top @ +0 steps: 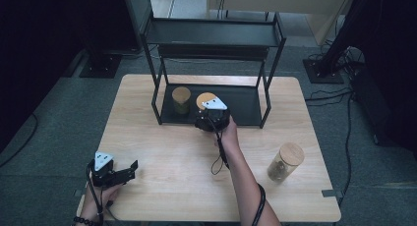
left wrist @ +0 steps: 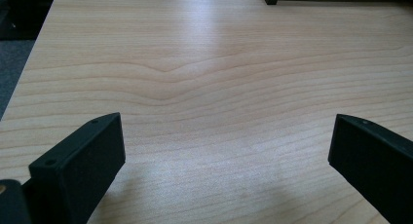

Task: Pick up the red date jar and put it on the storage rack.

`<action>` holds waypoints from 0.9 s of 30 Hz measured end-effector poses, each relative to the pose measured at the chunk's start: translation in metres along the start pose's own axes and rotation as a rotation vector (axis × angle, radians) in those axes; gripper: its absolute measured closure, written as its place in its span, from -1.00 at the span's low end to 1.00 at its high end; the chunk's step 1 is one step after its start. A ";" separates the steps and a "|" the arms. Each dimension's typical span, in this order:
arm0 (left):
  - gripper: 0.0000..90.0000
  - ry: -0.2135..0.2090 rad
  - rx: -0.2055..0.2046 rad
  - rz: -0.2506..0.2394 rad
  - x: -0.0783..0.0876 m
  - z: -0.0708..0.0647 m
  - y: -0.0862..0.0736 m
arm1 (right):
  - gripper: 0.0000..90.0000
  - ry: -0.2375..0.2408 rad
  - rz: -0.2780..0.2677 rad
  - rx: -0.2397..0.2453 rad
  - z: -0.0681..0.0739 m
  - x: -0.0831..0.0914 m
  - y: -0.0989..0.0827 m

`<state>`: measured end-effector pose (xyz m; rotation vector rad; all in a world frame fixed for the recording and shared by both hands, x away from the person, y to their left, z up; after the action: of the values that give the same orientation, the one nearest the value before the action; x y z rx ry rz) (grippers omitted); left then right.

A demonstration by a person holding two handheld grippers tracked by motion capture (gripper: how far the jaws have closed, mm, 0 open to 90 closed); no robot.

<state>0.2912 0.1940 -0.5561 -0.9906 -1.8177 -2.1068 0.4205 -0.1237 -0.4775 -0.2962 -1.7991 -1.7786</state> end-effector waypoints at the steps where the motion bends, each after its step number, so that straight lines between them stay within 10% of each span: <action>1: -1.00 -0.001 0.000 0.000 0.000 0.000 0.000 | -0.45 -0.002 0.000 -0.004 0.000 -0.001 0.001; 27: -1.00 -0.006 -0.005 -0.001 0.000 -0.001 0.000 | -0.45 -0.058 0.042 -0.013 -0.014 -0.038 0.024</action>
<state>0.2911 0.1933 -0.5561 -0.9989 -1.8167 -2.1121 0.4674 -0.1262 -0.4791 -0.3915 -1.8085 -1.7705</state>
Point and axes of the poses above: each handheld gripper's, and its own axes: x roughly backward along the jaws, y roughly out of its top, z roughly to its left, the point moved 5 cm from there along -x, roughly forward along the jaws, and after that the axes turned 10 degrees about -x, right-handed, at the moved point
